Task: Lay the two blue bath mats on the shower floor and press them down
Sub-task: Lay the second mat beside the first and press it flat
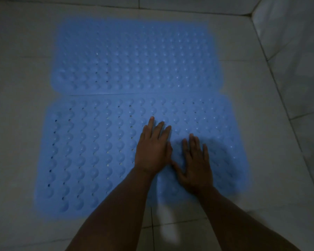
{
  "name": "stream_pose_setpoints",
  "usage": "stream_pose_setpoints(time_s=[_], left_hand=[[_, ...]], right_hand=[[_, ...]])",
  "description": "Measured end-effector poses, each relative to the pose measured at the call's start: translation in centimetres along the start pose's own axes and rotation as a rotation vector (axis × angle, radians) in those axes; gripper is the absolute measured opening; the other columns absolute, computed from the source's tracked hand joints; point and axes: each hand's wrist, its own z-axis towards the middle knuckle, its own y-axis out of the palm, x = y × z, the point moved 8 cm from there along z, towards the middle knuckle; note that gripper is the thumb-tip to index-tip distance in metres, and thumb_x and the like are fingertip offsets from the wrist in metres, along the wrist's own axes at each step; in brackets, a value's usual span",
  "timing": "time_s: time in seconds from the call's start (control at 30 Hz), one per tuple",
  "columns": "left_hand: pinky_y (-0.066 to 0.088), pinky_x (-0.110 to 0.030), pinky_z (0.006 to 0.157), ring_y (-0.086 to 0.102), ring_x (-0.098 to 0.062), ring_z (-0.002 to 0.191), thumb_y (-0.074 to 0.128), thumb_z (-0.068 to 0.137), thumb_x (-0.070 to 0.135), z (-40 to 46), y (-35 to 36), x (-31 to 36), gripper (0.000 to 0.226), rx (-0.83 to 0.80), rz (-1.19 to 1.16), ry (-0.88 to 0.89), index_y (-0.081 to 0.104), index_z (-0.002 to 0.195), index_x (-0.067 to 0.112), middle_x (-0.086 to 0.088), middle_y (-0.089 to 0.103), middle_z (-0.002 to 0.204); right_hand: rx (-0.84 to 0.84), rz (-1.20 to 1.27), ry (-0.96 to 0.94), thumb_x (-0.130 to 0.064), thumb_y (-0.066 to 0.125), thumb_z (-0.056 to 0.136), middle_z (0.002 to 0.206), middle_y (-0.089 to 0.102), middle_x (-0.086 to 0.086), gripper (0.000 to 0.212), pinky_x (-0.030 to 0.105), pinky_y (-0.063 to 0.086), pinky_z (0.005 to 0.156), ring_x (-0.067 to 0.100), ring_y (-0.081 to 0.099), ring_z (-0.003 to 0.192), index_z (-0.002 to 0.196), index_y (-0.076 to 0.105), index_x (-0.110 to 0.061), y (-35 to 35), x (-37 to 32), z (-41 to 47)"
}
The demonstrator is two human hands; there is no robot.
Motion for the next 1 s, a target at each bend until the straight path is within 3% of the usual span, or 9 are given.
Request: stream_pose_setpoints(time_s=[0.17, 0.3, 0.37, 0.43, 0.5, 0.6, 0.73, 0.9, 1.0], left_hand=[[0.032, -0.057, 0.118, 0.028, -0.040, 0.151, 0.060, 0.092, 0.028, 0.2, -0.9, -1.4, 0.052, 0.032, 0.029, -0.041, 0.057, 0.141, 0.010, -0.014, 0.052, 0.149], [0.030, -0.057, 0.120, 0.025, -0.039, 0.152, 0.059, 0.093, 0.030, 0.3, -1.5, -1.3, 0.054, -0.053, 0.056, -0.080, 0.054, 0.144, 0.011, -0.014, 0.050, 0.152], [0.029, -0.058, 0.120, 0.023, -0.040, 0.153, 0.059, 0.092, 0.031, 0.0, -1.5, -1.0, 0.057, -0.131, 0.105, -0.057, 0.053, 0.145, 0.011, -0.015, 0.047, 0.154], [0.026, -0.060, 0.121, 0.019, -0.041, 0.154, 0.060, 0.088, 0.031, -0.5, -0.7, -0.3, 0.062, -0.219, 0.156, 0.005, 0.051, 0.147, 0.012, -0.016, 0.042, 0.157], [0.024, -0.061, 0.121, 0.017, -0.043, 0.154, 0.057, 0.088, 0.034, -1.1, 0.1, 0.9, 0.067, -0.273, 0.165, 0.052, 0.047, 0.150, 0.012, -0.016, 0.037, 0.160], [0.014, -0.061, 0.123, 0.004, -0.041, 0.156, 0.039, 0.095, 0.048, -3.0, 2.4, 3.2, 0.072, -0.354, 0.131, 0.104, 0.032, 0.157, 0.013, -0.016, 0.020, 0.168], [0.004, -0.063, 0.123, -0.006, -0.036, 0.157, 0.028, 0.098, 0.063, -5.3, 5.1, 4.4, 0.083, -0.386, 0.177, 0.079, 0.019, 0.162, 0.011, -0.015, 0.004, 0.170], [0.007, -0.063, 0.122, -0.004, -0.034, 0.157, 0.028, 0.100, 0.068, -5.4, 4.9, 4.9, 0.086, -0.315, 0.169, 0.067, 0.017, 0.162, 0.010, -0.012, 0.002, 0.171], [0.007, -0.064, 0.122, -0.007, -0.034, 0.157, 0.027, 0.099, 0.069, -5.6, 5.2, 4.8, 0.087, -0.339, 0.170, 0.048, 0.014, 0.162, 0.011, -0.012, 0.000, 0.171]], right_hand=[[-0.078, -0.028, 0.017, -0.069, 0.027, 0.095, 0.168, -0.005, 0.012, 0.090, 0.056, 0.007, 0.124, 0.027, -0.006, 0.156, 0.160, 0.006, -0.011, 0.2, -0.3, 0.5], [-0.341, 0.039, 0.049, -0.083, 0.009, 0.086, 0.166, -0.020, 0.006, 0.101, 0.053, -0.002, 0.124, 0.024, -0.018, 0.154, 0.160, -0.008, -0.017, 0.5, 0.3, 1.0], [-0.479, 0.101, 0.080, -0.080, 0.019, 0.089, 0.168, -0.014, 0.004, 0.096, 0.052, 0.004, 0.125, 0.022, -0.009, 0.156, 0.161, 0.001, -0.020, -1.2, 0.6, 2.0], [-0.503, 0.148, 0.118, -0.068, 0.034, 0.096, 0.168, 0.014, 0.003, 0.077, 0.043, 0.017, 0.124, 0.022, 0.017, 0.154, 0.157, 0.029, -0.022, -4.4, 1.2, 4.0], [-0.369, 0.140, 0.117, -0.063, 0.039, 0.098, 0.154, 0.047, 0.004, 0.061, 0.036, 0.032, 0.116, 0.024, 0.042, 0.142, 0.143, 0.053, -0.025, -7.6, 2.0, 6.7], [-0.061, 0.292, 0.139, -0.061, 0.045, 0.094, 0.127, 0.069, 0.002, 0.055, 0.034, 0.047, 0.104, 0.022, 0.060, 0.123, 0.123, 0.069, -0.021, -11.0, 3.0, 9.5], [0.081, 0.375, 0.076, -0.054, 0.048, 0.095, 0.114, 0.074, -0.001, 0.046, 0.034, 0.052, 0.097, 0.020, 0.066, 0.112, 0.110, 0.075, -0.020, -11.0, 3.0, 11.2], [0.280, 0.397, -0.011, -0.039, 0.052, 0.099, 0.098, 0.073, 0.000, 0.031, 0.034, 0.052, 0.088, 0.022, 0.066, 0.098, 0.094, 0.073, -0.017, -9.9, 3.5, 11.3], [0.270, 0.373, -0.021, -0.036, 0.051, 0.101, 0.097, 0.072, 0.002, 0.030, 0.033, 0.048, 0.088, 0.026, 0.064, 0.098, 0.092, 0.070, -0.015, -8.2, 3.8, 11.4]])
